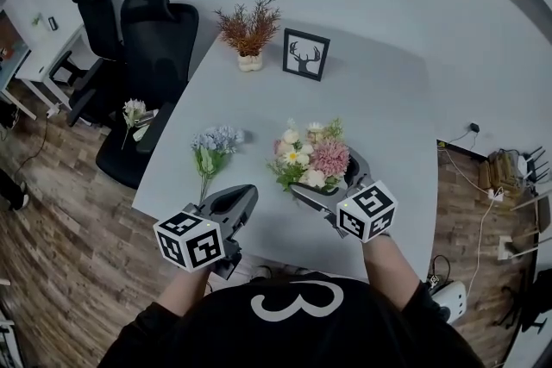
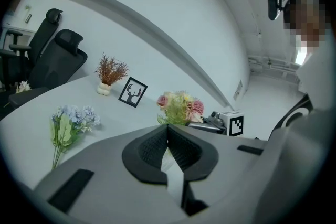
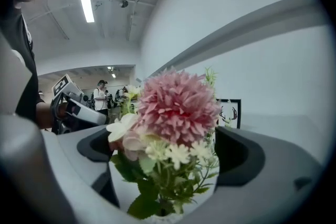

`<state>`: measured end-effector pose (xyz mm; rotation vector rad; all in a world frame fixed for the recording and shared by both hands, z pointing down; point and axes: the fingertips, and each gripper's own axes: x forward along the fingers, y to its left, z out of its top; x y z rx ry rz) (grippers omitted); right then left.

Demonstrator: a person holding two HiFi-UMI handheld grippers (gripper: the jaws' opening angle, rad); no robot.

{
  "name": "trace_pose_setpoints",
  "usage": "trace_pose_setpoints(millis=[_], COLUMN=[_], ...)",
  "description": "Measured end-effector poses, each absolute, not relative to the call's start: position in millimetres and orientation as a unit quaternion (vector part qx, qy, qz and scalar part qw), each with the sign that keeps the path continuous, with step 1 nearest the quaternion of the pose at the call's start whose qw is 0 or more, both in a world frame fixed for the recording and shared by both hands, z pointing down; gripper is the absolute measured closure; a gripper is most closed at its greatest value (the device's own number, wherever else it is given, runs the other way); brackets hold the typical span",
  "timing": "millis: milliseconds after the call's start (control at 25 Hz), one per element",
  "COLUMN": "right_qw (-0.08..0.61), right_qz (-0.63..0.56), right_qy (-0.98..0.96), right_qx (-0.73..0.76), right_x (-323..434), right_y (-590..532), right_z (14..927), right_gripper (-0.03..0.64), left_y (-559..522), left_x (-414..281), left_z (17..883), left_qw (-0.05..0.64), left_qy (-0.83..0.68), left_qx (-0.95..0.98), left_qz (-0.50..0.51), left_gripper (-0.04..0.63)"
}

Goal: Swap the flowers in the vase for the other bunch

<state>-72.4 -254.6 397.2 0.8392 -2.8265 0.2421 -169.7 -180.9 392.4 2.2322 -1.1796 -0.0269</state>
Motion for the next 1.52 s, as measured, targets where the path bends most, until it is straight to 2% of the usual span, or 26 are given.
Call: trace_pose_setpoints(millis=[480, 800, 1000, 1200, 1520], right_qw=[0.092, 0.075, 0.066, 0.058, 0.041], right_qz=[0.075, 0.062, 0.064, 0.069, 0.061], right_qy=[-0.941, -0.929, -0.922, -0.918, -0.912], right_qx=[0.317, 0.357, 0.377, 0.387, 0.405], right_x=[-82.5, -71.6, -65.9, -62.0, -56.4], right_y=[-261.3, -262.0, -261.6, -257.2, -252.8], right_z=[403.3, 394.5, 389.6, 386.4, 376.2], right_gripper=[0.077, 0.294, 0.393, 0.450, 0.499], left_y=[-177.2, -175.2, -172.6, -168.5, -160.8], left_x=[-194.7, -195.5, -193.9, -193.1, -196.8], left_z=[388.4, 389.5, 387.8, 383.4, 386.2], left_qw=[0.298, 0.295, 0.290, 0.283, 0.280], left_qy=[-0.446, -0.426, -0.411, -0.402, -0.395], left_qx=[0.844, 0.855, 0.864, 0.871, 0.875], left_qz=[-0.007, 0.003, 0.011, 0.014, 0.022], left_gripper=[0.584, 0.584, 0.584, 0.584, 0.584])
